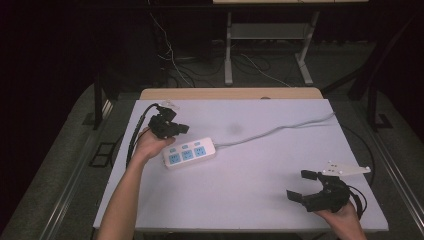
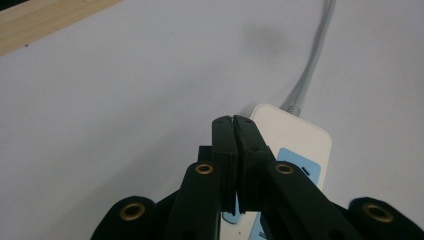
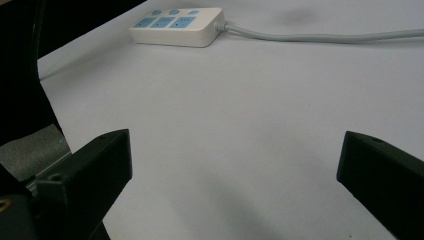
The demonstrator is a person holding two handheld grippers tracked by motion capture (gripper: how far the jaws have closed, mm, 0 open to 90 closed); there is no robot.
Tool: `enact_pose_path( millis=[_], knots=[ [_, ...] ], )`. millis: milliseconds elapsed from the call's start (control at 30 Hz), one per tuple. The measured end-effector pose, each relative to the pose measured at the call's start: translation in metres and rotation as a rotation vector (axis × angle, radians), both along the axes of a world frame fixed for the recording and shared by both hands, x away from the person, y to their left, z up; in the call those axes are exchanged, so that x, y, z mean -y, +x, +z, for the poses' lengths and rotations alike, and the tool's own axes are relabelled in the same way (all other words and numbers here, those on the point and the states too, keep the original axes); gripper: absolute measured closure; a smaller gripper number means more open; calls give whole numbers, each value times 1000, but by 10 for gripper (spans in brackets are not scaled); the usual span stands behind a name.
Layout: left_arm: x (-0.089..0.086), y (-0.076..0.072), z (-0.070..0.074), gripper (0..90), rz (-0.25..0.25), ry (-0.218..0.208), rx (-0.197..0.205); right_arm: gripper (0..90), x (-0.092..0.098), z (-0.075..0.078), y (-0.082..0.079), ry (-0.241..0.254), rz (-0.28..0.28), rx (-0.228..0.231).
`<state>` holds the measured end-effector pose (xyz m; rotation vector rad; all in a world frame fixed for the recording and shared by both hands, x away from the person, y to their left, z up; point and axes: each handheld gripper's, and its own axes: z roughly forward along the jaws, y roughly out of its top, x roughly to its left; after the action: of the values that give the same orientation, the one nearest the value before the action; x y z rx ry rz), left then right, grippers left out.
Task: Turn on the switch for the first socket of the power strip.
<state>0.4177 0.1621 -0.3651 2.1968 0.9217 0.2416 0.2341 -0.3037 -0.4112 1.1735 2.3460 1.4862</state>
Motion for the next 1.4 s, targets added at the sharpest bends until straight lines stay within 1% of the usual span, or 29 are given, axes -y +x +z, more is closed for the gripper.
enact_pose_path(
  millis=[167, 233, 300, 367, 400, 433, 467, 533, 633, 667, 733, 767, 867, 933, 967, 1033, 1400],
  knots=[
    [-3, -9, 12, 831, 10, -10, 29, 9, 0, 0, 0, 0, 3, 0],
    [-3, -13, 14, 786, 19, -9, 45, 8, -1, 0, -1, 1, 2, 0],
    [-4, -17, 17, 740, 24, -22, 51, 9, -1, 0, -1, 1, 3, 2],
    [-4, -21, 19, 681, 25, -22, 55, 9, -1, 1, -1, 3, 3, 3],
    [-4, -24, 19, 651, 29, -29, 58, 8, -1, 1, -1, 4, 2, 3],
    [-4, -26, 20, 553, 28, -36, 60, 8, 0, 1, -1, 5, 2, 3],
    [-4, -27, 21, 553, 30, -41, 56, 8, 0, 1, -1, 5, 3, 3],
    [-5, -32, 23, 431, 47, -42, 57, 8, 0, 1, -1, 5, 4, 4],
    [-8, -37, 25, 270, 53, -57, 55, 9, 0, 1, 0, 8, 4, 3],
    [-10, -39, 25, 239, 51, -67, 50, 8, 0, 1, 0, 9, 5, 4],
    [-11, -44, 25, 177, 58, -78, 55, 8, -1, 1, -1, 8, 6, 5],
    [-11, -46, 25, 143, 53, -76, 56, 9, -1, 1, -1, 8, 7, 5],
    [-12, -53, 24, 67, 69, -70, 54, 8, -1, 1, -1, 8, 8, 4],
    [-14, -57, 23, 14, 75, -81, 50, 9, -2, 1, -1, 9, 8, 4],
    [-15, -59, 23, 0, 79, -90, 49, 8, -2, 2, -1, 9, 8, 5],
    [-17, -64, 22, 0, 85, -100, 55, 9, -2, 2, -1, 9, 8, 7],
    [-21, -90, 18, 0, 75, -154, 90, 9, -2, 1, -1, 6, 9, 4]
  ],
)
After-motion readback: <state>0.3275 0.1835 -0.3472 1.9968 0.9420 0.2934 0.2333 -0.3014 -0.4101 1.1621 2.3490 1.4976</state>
